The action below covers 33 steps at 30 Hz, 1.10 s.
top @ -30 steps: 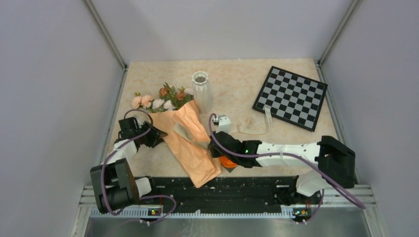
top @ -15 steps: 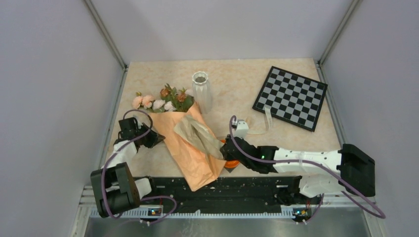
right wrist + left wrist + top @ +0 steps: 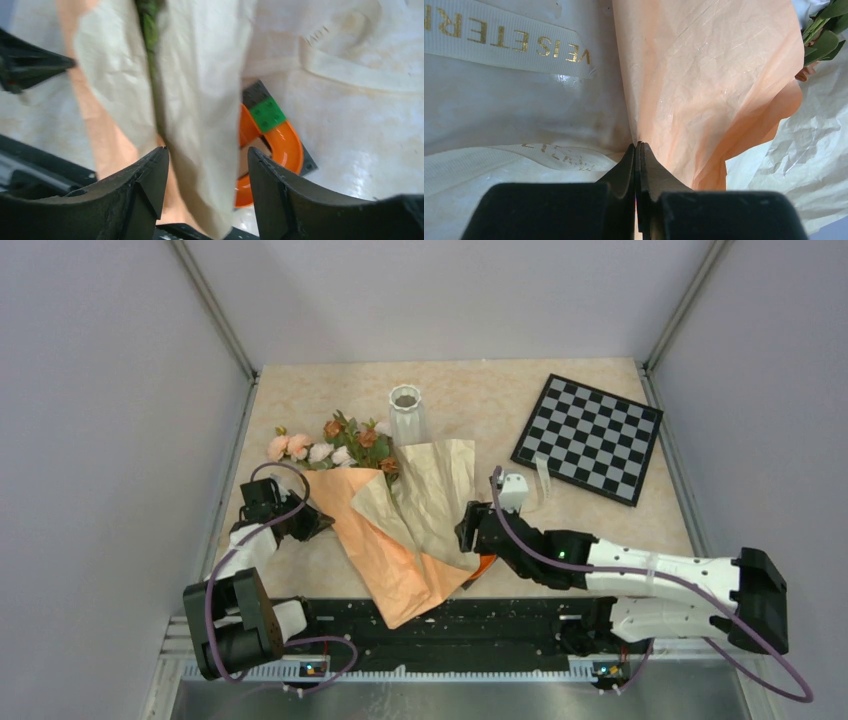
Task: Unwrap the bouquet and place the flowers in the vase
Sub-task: Unfold the wrapping paper at the center of the board.
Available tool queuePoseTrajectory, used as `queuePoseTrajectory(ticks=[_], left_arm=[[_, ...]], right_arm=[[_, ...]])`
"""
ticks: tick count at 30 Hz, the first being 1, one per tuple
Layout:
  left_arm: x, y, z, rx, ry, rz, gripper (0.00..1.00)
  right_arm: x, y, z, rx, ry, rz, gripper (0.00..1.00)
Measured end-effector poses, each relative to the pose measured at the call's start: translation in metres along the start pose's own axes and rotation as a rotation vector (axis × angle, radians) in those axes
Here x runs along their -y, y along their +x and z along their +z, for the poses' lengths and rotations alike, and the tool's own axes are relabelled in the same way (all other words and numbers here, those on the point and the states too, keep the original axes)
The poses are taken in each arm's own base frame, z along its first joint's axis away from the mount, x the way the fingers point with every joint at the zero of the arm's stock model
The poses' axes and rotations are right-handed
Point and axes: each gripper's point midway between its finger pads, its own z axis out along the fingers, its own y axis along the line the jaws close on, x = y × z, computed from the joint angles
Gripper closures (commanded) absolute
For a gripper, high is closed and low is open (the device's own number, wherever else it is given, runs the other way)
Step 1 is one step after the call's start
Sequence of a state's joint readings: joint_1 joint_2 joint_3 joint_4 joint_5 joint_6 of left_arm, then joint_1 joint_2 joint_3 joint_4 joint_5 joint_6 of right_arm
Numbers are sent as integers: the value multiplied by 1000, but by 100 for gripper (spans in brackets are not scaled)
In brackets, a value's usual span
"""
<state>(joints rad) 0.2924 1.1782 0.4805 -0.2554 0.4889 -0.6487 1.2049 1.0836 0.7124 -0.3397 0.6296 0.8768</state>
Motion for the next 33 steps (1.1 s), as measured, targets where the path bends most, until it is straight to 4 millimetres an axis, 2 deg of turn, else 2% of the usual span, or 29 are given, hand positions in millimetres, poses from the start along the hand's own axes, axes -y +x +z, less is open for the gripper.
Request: queuePoseTrajectory(ticks=[4, 8, 11, 14, 18, 22, 24, 27, 30, 33], left_arm=[[0, 0, -1, 1, 1, 3, 100], [1, -1, -2, 7, 0, 6, 100], [1, -1, -2, 11, 0, 8, 100], [1, -1, -2, 12, -1, 7, 100], [1, -2, -3, 13, 0, 4, 100], [2, -2, -3, 15, 0, 3, 100], [2, -2, -3, 17, -1, 4, 100], [2, -2, -3, 18, -1, 2, 100], [2, -3, -3, 22, -3, 0, 100], [2, -5, -4, 34, -7, 4, 100]], right_arm=[[-46, -46, -18, 60, -150, -40, 48], [-93, -76, -26, 89, -278, -76, 50], [-123, -73, -17, 58, -356, -121, 52], [-141, -50, 13, -32, -386, -186, 60], [-139, -13, 67, -175, -358, -235, 61], [-114, 25, 111, -302, -306, -256, 60], [-105, 35, 125, -342, -288, -259, 60], [-97, 41, 146, -380, -276, -254, 60], [-88, 37, 162, -389, -266, -245, 60], [-69, 30, 175, -390, -237, -229, 60]])
